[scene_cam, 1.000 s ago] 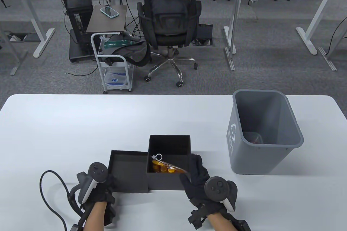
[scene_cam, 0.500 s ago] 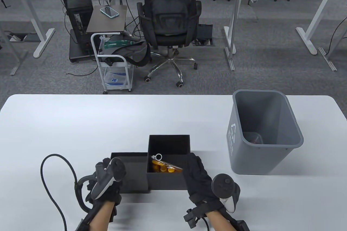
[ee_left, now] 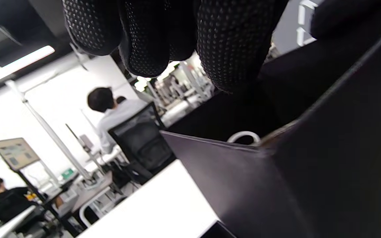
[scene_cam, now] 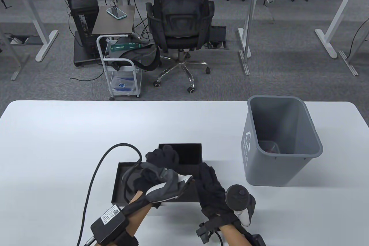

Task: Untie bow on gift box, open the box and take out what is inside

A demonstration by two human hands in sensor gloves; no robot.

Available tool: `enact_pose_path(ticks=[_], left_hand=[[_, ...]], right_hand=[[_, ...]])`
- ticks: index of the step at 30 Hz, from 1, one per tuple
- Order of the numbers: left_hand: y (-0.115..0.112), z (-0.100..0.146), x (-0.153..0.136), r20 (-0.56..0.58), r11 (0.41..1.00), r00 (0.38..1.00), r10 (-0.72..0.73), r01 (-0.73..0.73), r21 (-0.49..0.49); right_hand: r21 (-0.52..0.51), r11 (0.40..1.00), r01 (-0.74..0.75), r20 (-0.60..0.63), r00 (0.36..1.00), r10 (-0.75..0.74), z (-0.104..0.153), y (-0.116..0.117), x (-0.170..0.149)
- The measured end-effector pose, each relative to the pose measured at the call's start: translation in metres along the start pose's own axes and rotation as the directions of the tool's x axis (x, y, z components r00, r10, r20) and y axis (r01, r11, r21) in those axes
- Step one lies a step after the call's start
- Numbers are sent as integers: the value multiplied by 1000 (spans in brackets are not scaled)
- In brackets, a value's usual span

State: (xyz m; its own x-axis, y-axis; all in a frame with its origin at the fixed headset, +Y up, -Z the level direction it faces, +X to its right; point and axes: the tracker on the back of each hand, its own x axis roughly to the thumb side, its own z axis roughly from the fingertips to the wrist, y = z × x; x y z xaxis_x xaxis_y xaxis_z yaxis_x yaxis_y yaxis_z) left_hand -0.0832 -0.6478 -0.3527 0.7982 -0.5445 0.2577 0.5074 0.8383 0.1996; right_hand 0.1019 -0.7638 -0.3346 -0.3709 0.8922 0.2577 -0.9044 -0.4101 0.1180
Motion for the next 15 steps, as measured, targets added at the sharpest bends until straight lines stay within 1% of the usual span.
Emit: enact_pose_path(ticks=[2, 3, 4, 6, 7, 8, 11, 13, 15], left_hand=[[-4, -7, 4, 17, 997, 998, 61, -60, -51], [-6, -11, 6, 45, 991, 994, 99, -95, -91], [-9, -15, 6, 75, 983, 987, 141, -131, -130], [-16, -24, 7, 87, 959, 970, 225, -204, -199], [-19, -29, 8, 99, 949, 964, 247, -220, -225], [-24, -35, 9, 101, 930, 955, 279, -243, -275], [-32, -47, 11, 120, 897, 941, 317, -255, -362], [-39, -57, 19, 124, 861, 929, 350, -267, -433], [-43, -63, 19, 121, 854, 919, 376, -293, -431]], right_hand=[[2, 1000, -1, -2, 1000, 1, 0, 0, 0], [4, 1000, -1, -3, 1000, 1, 0, 0, 0], [5, 1000, -1, -4, 1000, 1, 0, 0, 0], [6, 1000, -4, -4, 1000, 4, 0, 0, 0], [6, 1000, -5, -4, 1000, 5, 0, 0, 0], [6, 1000, -6, -4, 1000, 6, 0, 0, 0], [8, 1000, -6, -1, 1000, 6, 0, 0, 0], [10, 1000, -6, -1, 1000, 6, -1, 0, 0], [9, 1000, -9, -1, 1000, 9, -1, 0, 0]])
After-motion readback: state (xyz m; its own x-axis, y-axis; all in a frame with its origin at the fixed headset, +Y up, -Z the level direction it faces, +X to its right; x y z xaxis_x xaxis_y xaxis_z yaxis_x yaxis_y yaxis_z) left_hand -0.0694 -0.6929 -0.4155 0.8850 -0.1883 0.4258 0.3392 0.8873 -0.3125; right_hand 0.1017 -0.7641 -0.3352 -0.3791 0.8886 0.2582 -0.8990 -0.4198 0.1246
